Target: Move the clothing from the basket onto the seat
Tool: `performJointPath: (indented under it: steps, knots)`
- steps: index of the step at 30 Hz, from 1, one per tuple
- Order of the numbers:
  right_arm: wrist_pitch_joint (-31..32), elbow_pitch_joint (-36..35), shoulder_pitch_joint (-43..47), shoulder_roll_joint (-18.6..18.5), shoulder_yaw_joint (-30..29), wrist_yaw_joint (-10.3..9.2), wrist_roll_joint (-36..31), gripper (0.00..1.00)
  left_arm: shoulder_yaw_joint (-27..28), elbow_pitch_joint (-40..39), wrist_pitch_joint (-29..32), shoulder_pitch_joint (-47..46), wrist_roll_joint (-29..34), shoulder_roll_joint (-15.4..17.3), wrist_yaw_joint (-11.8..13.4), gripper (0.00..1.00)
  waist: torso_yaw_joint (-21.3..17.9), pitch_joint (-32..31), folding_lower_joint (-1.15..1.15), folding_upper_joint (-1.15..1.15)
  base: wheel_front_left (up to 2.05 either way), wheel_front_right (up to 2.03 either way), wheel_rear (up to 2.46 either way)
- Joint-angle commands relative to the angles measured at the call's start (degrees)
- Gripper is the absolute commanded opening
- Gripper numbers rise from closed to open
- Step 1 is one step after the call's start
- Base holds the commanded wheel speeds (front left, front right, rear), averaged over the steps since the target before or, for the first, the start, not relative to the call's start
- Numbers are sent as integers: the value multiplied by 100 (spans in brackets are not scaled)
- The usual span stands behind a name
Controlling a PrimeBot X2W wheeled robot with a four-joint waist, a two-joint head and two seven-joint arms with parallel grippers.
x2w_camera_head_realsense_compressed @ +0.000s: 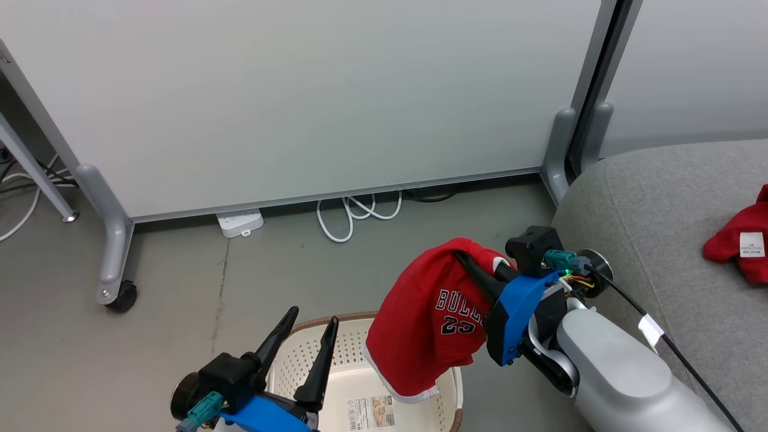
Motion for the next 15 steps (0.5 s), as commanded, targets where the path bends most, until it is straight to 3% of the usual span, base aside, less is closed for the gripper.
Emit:
performJointPath:
  steps: [1,15]
  knots:
    - [8,-38,100,6,-17,-4,-33,0,54,-21,-14,54,38,-15,-47,100,4,3,0,0,0,0,0]
    - [153,-252,222,24,-161,-4,-136,0,655,75,-15,211,540,-333,-332,100,-100,22,0,0,0,0,0]
